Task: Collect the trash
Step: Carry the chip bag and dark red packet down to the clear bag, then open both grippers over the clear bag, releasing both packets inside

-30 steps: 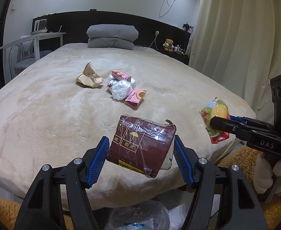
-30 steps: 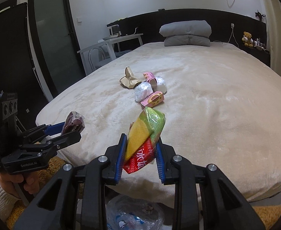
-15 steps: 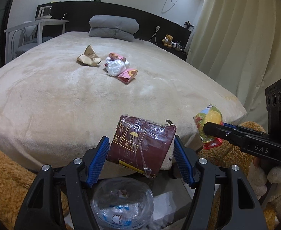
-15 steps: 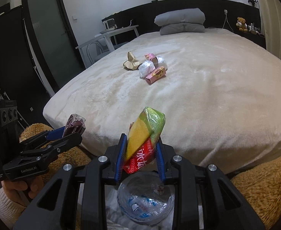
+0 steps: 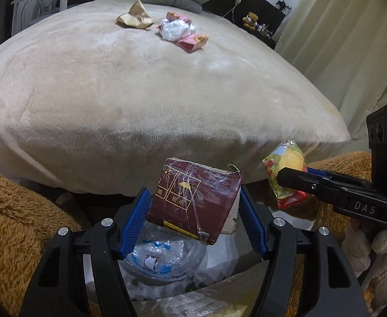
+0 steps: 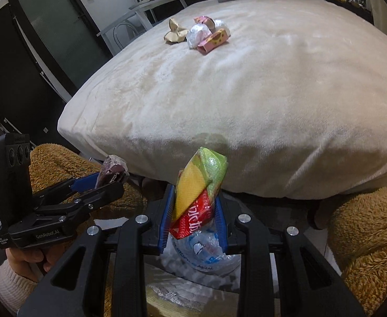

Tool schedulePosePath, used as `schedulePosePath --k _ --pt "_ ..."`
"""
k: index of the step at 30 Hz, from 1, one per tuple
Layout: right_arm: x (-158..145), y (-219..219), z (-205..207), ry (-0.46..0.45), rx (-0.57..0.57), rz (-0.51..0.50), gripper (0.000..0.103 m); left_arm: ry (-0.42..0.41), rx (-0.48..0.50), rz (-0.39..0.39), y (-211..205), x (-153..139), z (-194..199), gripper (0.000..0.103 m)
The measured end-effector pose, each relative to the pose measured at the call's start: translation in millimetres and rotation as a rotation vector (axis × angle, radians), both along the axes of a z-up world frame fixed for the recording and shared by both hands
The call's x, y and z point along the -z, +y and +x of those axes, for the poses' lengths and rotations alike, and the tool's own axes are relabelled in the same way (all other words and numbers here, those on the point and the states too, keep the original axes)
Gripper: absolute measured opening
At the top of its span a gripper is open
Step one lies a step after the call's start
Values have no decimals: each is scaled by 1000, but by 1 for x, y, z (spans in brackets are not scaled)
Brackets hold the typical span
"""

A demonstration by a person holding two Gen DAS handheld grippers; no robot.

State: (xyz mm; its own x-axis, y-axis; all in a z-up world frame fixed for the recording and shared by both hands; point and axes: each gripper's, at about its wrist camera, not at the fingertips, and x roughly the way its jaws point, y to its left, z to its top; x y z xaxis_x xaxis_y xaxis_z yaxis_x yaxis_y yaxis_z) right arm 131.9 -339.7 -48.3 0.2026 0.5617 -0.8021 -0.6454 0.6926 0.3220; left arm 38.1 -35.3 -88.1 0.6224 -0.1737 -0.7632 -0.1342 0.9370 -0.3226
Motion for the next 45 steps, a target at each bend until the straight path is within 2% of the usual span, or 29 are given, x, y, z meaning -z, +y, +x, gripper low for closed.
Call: schedulePosePath --k 6,9,15,21,24,32,42,43,44,45 --pt "26 12 8 109 -3 -72 30 102 1 34 -3 24 10 66" --pt "41 14 16 203 7 -75 30 144 1 32 -1 34 15 66" --pt "62 19 29 304 45 -119 30 247 -2 -37 4 64 26 66" --pt "85 29 37 392 75 -205 30 361 -17 -103 8 94 37 66" --pt "94 34 39 443 77 -223 30 408 -30 -106 12 104 38 66" --pt "105 39 45 473 105 -268 30 488 -35 -123 16 120 43 66" --pt "103 43 47 469 99 -270 33 501 -26 -119 14 118 42 66" --pt "103 42 47 474 102 -262 40 498 -21 -118 14 117 42 68" --pt "102 39 49 483 109 -248 49 492 -22 -105 14 115 42 77" --pt "100 36 52 489 123 -234 50 483 -26 -94 13 113 41 80"
